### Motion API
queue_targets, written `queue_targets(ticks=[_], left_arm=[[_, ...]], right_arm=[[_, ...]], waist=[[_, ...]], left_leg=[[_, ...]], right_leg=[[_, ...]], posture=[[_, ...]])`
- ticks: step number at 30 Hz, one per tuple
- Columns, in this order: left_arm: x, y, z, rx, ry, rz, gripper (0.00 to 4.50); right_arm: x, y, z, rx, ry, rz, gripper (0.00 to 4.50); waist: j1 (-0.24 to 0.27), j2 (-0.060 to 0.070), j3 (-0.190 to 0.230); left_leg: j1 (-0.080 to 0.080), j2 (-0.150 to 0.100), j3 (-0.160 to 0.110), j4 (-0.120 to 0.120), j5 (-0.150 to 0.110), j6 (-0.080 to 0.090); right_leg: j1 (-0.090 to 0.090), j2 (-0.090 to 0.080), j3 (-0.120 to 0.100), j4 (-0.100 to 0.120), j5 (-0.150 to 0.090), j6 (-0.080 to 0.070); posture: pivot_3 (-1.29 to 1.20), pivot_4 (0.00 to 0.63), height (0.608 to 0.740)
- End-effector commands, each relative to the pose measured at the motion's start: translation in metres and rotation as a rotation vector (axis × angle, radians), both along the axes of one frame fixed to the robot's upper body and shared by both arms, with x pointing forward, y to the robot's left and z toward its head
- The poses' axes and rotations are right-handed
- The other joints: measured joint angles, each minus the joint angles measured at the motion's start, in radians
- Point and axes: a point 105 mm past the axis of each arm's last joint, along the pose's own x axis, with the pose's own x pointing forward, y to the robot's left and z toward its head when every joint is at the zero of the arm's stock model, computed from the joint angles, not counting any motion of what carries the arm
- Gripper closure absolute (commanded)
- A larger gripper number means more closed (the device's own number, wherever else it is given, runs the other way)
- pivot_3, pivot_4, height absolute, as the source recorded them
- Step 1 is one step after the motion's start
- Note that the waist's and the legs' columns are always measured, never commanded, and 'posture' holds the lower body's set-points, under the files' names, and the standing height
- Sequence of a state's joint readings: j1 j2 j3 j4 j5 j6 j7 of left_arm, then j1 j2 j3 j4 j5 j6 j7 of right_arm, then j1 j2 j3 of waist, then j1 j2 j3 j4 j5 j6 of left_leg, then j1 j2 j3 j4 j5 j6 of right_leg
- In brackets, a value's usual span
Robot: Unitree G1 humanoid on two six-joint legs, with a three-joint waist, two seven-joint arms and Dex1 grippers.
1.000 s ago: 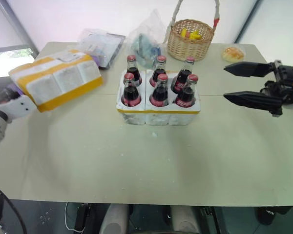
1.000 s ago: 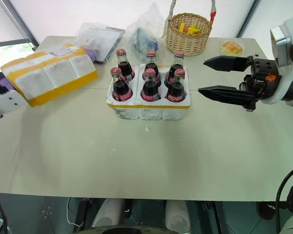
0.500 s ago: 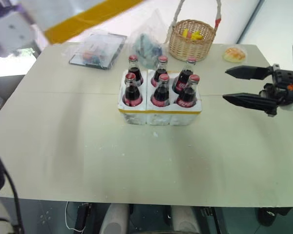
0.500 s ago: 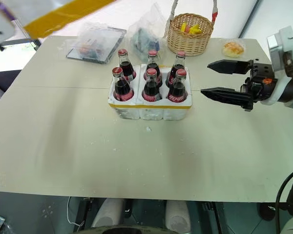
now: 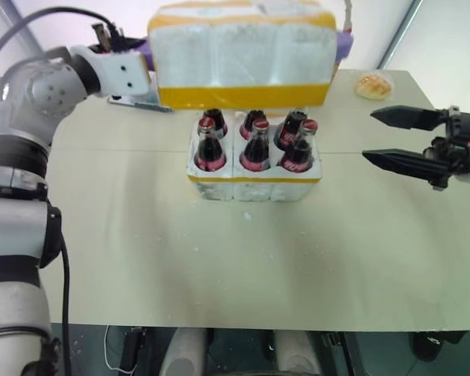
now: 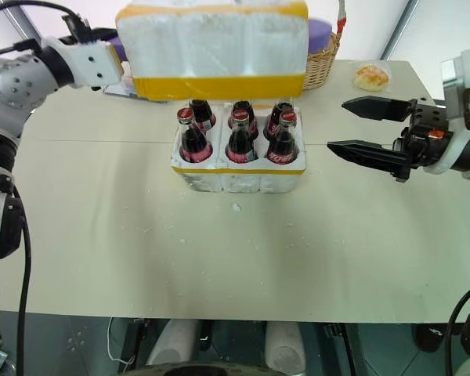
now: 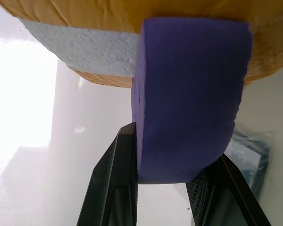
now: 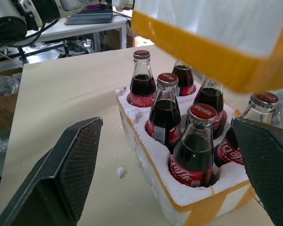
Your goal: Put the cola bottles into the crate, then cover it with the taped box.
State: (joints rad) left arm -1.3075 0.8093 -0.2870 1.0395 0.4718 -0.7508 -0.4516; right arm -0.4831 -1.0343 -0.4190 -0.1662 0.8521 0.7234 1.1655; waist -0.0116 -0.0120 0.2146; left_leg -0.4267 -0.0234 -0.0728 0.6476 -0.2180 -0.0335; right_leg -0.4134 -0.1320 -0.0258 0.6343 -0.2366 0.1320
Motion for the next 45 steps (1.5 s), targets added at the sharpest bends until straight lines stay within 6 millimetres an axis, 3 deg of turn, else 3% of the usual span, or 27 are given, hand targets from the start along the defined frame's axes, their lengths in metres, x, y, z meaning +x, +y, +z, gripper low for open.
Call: queue_targets(ticks=[1,9,16,24,31,34,37,45], left_arm=[[-0.009,-0.012,0.019,0.016,-0.08,-0.072,3.3],[-0.016,-0.03,0.008,0.054,-0.085,-0.158,3.3],[-0.021,-0.023,0.0,0.116,-0.086,-0.147,3.3],[-0.02,-0.015,-0.044,0.176,-0.015,-0.037,3.3],[-0.028,-0.023,-0.057,0.233,-0.064,-0.032,3.3],[-0.031,-0.024,-0.058,0.258,-0.095,-0.035,2.32],[-0.037,-0.02,-0.057,0.282,-0.131,-0.036,0.9],[-0.065,-0.008,-0.051,0.293,-0.212,-0.037,0.9]], right_arm=[[-0.01,0.0,0.012,0.007,-0.062,-0.007,0.0],[-0.009,0.001,0.008,0.021,-0.056,-0.026,0.0],[-0.005,0.002,0.011,0.027,-0.061,-0.021,0.0],[-0.002,0.005,0.011,0.038,-0.066,-0.016,0.0],[-0.002,0.005,0.009,0.024,-0.054,-0.009,0.0],[-0.001,0.004,0.007,0.016,-0.051,-0.01,0.0],[0.0,0.003,0.006,0.017,-0.048,-0.009,0.0],[0.007,0.006,0.0,0.021,-0.024,0.015,0.0]], waist=[[0.0,0.0,0.0],[0.0,0.0,0.0],[-0.003,0.0,0.0],[-0.002,0.0,0.0],[0.0,0.0,0.0],[0.0,0.0,0.0],[0.0,0.0,0.0],[-0.002,0.0,0.0]], left_leg=[[0.0,0.0,0.0,0.0,0.0,0.0],[0.0,0.0,0.0,0.0,0.0,0.0],[0.0,0.0,0.0,0.0,0.0,0.0],[0.0,0.0,0.0,0.0,0.0,0.0],[0.001,0.0,-0.001,0.001,0.0,0.0],[0.001,0.0,-0.001,0.001,0.0,0.0],[0.001,0.0,-0.001,0.0,0.0,0.0],[0.001,0.0,-0.001,0.0,0.0,0.0]], right_leg=[[0.0,0.0,0.0,0.0,0.0,0.0],[0.0,0.0,0.0,0.0,0.0,0.0],[0.0,0.0,0.0,0.0,0.0,0.0],[0.001,0.0,0.001,0.0,0.0,0.0],[0.001,0.0,0.001,0.0,0.0,0.0],[0.001,0.0,0.001,0.0,0.0,0.0],[0.001,0.0,0.001,0.0,0.0,0.0],[0.001,0.0,0.001,0.0,0.0,0.0]], posture=[[0.0,0.15,0.737],[0.0,0.15,0.737],[0.0,0.15,0.737],[0.0,0.15,0.737],[0.0,0.15,0.737],[0.0,0.15,0.737],[0.0,0.15,0.737],[0.0,0.15,0.737]])
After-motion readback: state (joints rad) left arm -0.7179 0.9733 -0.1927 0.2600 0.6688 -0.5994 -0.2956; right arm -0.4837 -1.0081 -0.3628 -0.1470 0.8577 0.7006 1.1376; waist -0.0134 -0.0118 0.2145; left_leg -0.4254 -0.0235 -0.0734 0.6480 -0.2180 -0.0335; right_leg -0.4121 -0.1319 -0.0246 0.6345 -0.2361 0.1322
